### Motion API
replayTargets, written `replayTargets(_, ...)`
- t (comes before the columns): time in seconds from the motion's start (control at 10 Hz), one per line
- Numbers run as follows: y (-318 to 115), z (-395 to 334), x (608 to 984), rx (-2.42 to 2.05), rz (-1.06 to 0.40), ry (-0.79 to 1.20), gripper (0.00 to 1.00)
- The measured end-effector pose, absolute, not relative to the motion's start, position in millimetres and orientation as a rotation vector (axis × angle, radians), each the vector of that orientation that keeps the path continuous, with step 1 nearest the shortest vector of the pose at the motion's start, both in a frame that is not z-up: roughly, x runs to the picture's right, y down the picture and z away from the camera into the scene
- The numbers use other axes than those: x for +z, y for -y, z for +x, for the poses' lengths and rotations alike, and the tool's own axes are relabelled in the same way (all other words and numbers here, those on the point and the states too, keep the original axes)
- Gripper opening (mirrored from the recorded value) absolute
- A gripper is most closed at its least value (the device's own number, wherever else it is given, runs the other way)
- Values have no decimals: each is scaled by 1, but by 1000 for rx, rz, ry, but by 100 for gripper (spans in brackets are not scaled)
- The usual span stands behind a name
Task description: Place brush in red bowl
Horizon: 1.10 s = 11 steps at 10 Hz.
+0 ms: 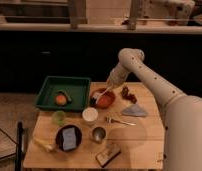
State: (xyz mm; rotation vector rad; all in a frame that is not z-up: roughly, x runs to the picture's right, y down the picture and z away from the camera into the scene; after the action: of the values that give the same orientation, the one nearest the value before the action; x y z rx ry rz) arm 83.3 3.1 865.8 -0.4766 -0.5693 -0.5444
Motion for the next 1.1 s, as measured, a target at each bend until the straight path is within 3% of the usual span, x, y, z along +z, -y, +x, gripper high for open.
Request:
replayTargets(0.5, -3, 74, 876, -528, -492, 607, 3)
replayTargets(1.1, -10, 75, 889, -485, -525, 612, 64)
